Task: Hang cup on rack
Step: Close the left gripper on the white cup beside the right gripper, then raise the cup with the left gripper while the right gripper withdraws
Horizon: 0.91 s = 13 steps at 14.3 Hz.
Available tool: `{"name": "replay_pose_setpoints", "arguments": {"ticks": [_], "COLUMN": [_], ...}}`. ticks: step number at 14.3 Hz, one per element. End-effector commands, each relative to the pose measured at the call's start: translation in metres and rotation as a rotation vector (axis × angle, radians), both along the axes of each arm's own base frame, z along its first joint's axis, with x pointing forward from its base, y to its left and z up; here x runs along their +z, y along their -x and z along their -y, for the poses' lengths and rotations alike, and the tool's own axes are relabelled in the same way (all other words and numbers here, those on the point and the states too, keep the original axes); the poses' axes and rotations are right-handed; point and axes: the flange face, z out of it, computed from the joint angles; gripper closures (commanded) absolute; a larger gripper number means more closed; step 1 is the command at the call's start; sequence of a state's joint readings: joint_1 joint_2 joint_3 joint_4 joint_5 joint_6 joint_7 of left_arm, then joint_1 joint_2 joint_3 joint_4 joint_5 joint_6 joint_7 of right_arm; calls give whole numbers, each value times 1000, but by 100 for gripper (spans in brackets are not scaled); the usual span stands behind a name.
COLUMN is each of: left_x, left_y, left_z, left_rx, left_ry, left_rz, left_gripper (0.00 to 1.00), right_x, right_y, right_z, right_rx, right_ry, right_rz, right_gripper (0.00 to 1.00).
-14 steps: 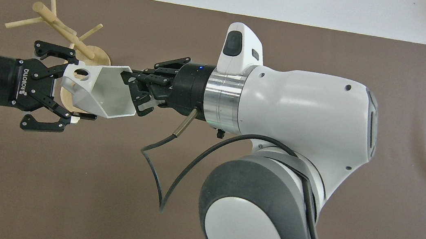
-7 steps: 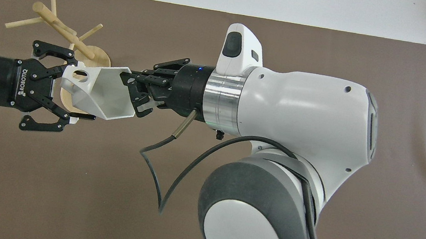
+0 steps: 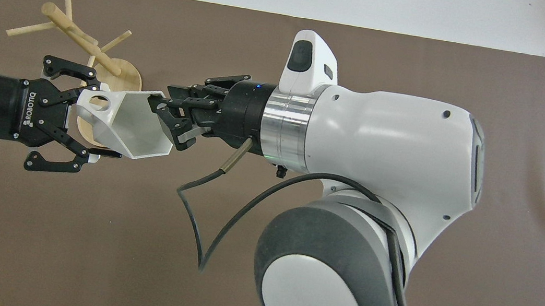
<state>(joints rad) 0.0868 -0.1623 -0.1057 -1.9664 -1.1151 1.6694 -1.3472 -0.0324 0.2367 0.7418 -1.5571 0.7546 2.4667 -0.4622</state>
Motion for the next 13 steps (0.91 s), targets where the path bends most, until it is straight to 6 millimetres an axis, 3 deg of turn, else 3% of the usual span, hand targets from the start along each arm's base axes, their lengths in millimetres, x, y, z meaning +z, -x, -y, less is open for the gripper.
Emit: {"name": "replay_pose_setpoints", "arguments": {"ticks": [1,5,8,13], "left_x": [0,-1,-7,-21], "left_y": [12,11,15,15], "left_z": [-3,-4,-7,-12], "left_rx": [-5,21,17,61], "left_ry": [-22,-46,-134,-332], "left_rz": [-14,-67,-107,-182], "left_gripper": [100,100,100,100], "right_x": [3,5,0,-11], "right_y": [2,2,-8,-42], "right_z": [2,4,16,77], "right_rx": [-21,-22,-43,-120], "right_ry": [-18,-12,-1,75], "right_rz": [-7,0,-14,-94], "right_gripper": [0,0,0,0]}}
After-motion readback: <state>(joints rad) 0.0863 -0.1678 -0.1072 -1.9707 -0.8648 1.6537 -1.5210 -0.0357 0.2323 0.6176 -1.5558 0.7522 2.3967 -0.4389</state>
